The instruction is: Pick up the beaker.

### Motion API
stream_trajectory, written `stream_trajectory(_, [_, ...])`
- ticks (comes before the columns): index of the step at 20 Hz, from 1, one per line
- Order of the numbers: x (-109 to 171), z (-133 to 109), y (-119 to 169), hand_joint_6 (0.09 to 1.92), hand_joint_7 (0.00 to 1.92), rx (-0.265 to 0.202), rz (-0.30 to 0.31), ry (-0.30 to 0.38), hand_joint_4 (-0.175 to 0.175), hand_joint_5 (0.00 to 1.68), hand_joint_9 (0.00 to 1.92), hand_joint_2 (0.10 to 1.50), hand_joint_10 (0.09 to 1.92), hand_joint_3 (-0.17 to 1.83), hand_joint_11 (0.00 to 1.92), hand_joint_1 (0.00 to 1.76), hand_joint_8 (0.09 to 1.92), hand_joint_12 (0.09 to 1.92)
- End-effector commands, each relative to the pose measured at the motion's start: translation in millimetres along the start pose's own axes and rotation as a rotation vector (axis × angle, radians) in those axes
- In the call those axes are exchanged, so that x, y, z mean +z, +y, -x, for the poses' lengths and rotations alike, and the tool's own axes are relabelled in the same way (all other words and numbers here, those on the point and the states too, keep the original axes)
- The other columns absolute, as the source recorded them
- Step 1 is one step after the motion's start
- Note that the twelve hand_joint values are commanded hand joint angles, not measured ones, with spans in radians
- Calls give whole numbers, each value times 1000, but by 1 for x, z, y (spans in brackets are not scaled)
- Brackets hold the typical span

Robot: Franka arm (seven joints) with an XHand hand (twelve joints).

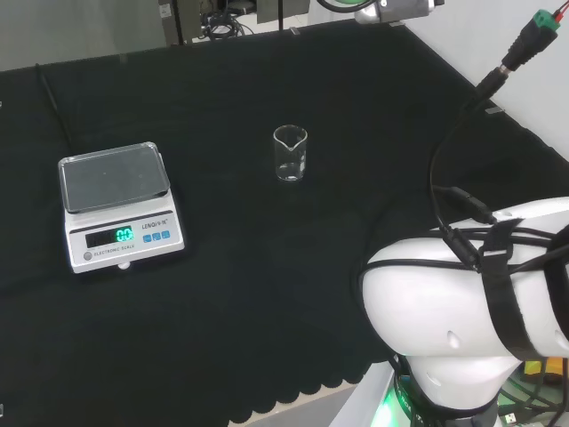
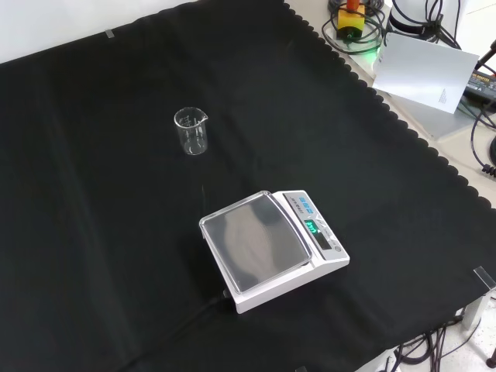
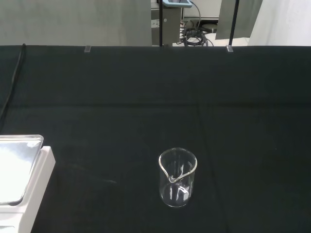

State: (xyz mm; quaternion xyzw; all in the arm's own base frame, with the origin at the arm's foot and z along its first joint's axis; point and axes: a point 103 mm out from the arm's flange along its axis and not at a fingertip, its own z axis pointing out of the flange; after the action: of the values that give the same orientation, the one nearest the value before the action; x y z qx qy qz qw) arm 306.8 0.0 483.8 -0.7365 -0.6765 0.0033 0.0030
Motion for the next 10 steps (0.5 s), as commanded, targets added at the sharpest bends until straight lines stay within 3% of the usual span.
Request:
stream_trajectory(1, [0,1,1,87,30,0,7,-4,-5,202,180,674,776,325,34,408,694,1294])
stream_trajectory(10, [14,20,7,87,32,5,-17,4,-7,238,119,711,799,287,0,369,652,1250])
